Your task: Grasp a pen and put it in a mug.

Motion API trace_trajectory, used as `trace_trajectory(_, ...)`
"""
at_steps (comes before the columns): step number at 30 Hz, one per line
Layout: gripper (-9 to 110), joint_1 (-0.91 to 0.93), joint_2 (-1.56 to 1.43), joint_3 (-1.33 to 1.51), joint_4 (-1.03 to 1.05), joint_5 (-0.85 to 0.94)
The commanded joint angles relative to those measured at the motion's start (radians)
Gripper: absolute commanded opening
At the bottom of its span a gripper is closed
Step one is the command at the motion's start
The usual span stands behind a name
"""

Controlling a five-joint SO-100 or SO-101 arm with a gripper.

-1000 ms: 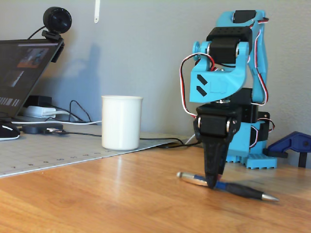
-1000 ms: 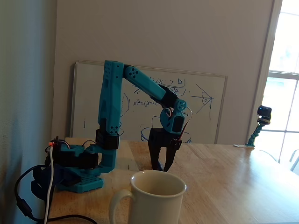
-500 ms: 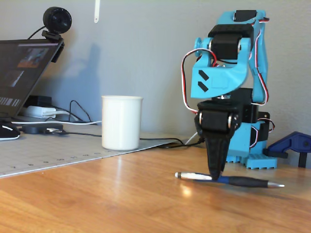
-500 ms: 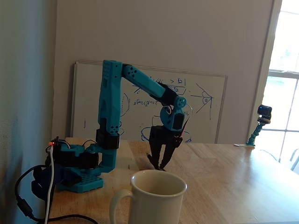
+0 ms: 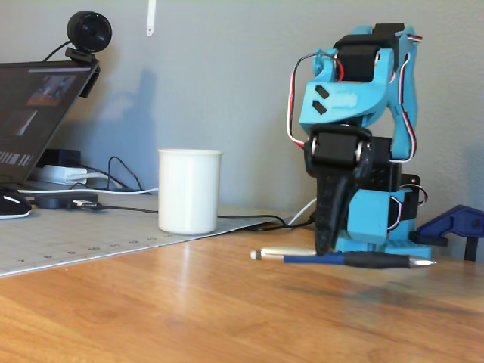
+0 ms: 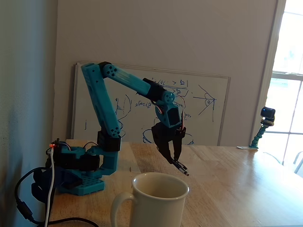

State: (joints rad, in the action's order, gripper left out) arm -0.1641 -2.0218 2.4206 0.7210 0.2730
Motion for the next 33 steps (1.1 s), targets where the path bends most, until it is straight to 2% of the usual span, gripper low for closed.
trace_trajectory(1, 1, 0.063, -0.167, 0.038, -0.12, 0.262)
trace_trajectory(6, 1, 0.186, -0.281, 0.069, -0.121, 0.709)
trace_trajectory(13, 1, 0.448, -0.445, 0.055, -0.137, 1.358)
trace_trajectory(19, 1, 0.658, -0.632, -0.02, -0.178, 1.764)
trace_trajectory(22, 1, 0.749, -0.68, -0.058, -0.241, 1.841)
trace_trajectory(33, 1, 1.109, -0.747, -0.071, -0.591, 1.744)
